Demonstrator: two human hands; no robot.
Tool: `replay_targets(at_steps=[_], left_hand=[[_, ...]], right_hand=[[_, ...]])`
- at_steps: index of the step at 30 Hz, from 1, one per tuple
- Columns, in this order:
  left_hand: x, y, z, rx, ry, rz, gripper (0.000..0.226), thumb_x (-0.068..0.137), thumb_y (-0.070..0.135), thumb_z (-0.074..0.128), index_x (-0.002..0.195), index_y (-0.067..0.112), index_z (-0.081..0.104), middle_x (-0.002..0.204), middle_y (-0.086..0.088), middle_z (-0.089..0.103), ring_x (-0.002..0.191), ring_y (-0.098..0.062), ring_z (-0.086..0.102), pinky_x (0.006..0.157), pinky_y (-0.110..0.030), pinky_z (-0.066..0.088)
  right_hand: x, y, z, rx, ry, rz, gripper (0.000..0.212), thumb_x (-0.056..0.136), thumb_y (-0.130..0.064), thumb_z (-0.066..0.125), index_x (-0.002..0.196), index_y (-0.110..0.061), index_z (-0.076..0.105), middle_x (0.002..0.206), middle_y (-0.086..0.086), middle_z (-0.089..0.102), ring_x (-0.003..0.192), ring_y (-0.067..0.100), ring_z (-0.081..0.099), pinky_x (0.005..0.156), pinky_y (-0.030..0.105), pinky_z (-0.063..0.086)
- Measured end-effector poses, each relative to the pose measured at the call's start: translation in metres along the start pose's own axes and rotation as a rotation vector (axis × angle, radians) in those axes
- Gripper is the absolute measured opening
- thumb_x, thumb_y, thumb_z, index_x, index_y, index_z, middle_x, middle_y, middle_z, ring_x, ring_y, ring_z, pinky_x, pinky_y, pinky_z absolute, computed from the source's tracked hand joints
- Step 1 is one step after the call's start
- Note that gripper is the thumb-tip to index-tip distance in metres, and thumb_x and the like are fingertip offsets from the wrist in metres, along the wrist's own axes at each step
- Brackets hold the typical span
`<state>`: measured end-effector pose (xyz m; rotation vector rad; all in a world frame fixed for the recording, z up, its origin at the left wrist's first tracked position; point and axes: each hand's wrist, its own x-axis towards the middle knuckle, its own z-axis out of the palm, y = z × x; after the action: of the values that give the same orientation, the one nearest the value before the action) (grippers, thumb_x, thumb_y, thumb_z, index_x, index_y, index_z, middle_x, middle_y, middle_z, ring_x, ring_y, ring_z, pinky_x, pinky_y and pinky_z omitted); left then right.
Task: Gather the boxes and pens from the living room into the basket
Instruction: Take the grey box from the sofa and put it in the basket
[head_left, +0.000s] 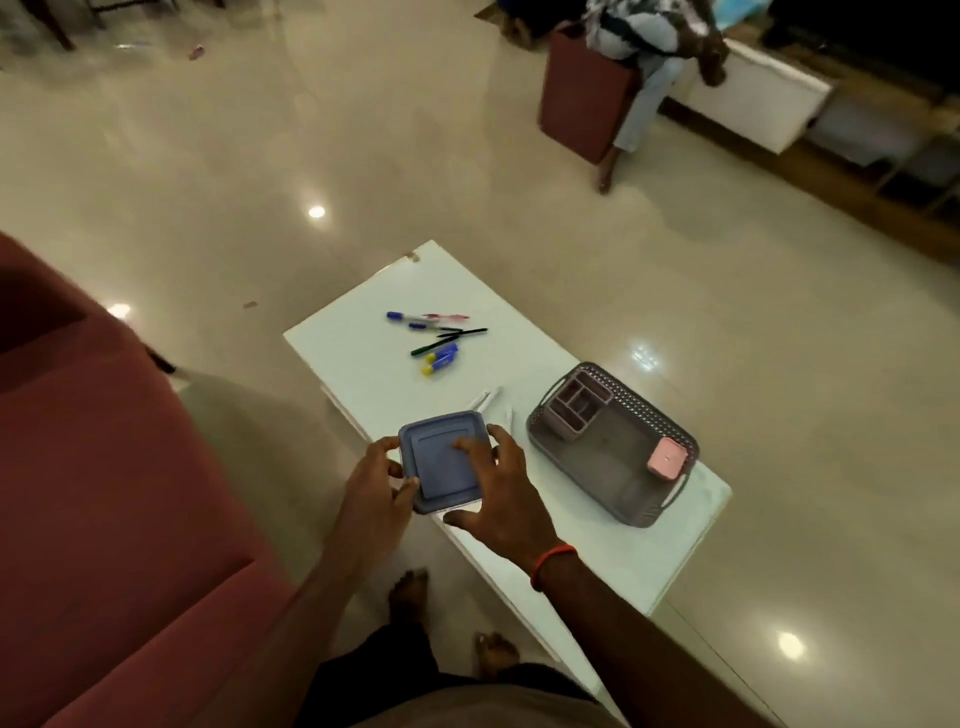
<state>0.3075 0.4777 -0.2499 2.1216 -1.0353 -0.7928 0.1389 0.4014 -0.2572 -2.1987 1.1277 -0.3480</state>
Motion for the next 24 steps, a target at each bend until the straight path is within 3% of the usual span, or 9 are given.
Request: replay_targets(at_steps=[3,9,14,19,24], left_hand=[[0.030,0.001,0.004,-0.004,-0.113,0.044,0.047,0.088,0.007,0.069,0.130,0.018,0.051,0.088,0.007,0.063,0.064,-0.007,0.066,0.052,-0.012,0.044],[0.081,0.009,0.024,0.018,-0.344,0.137,0.049,0.089,0.014,0.069,0.134,0.021,0.052,0.092,0.009,0.064,0.061,-0.006,0.067,0.056,-0.015,0.049],[0.104,0.022,0.062,0.061,-0.513,0.257,0.053,0.092,0.020,0.069,0.141,0.022,0.050,0.098,0.006,0.063,0.064,-0.002,0.065,0.058,-0.013,0.051],[0.113,0.037,0.096,0.101,-0.623,0.305,0.062,0.090,0.041,0.071,0.144,0.026,0.045,0.119,0.004,0.062,0.075,-0.015,0.068,0.070,-0.027,0.057],[0.119,0.044,0.142,0.140,-0.714,0.317,0.071,0.089,0.056,0.065,0.149,0.027,0.041,0.144,0.004,0.054,0.088,-0.009,0.067,0.081,-0.028,0.058]], right_hand=[[0.007,0.000,-0.003,-0.063,0.064,0.038,0.078,0.069,-0.047,0.080,0.134,-0.038,0.038,0.156,0.004,0.012,0.142,0.027,0.021,0.097,0.039,0.052],[-0.001,0.014,-0.001,-0.075,0.251,0.247,0.049,0.066,-0.052,0.080,0.102,-0.035,0.052,0.144,-0.004,0.033,0.130,0.017,0.040,0.080,0.027,0.056],[-0.018,0.037,0.005,-0.103,0.360,0.391,0.044,0.068,-0.046,0.082,0.100,-0.028,0.057,0.132,-0.004,0.044,0.121,0.016,0.047,0.084,0.024,0.054],[-0.022,0.061,0.002,-0.071,0.424,0.544,0.043,0.069,-0.042,0.085,0.099,-0.022,0.061,0.125,-0.001,0.048,0.119,0.017,0.047,0.089,0.023,0.050],[-0.020,0.105,0.007,-0.011,0.465,0.646,0.046,0.067,-0.041,0.087,0.101,-0.020,0.063,0.126,0.001,0.050,0.121,0.016,0.046,0.095,0.013,0.038]])
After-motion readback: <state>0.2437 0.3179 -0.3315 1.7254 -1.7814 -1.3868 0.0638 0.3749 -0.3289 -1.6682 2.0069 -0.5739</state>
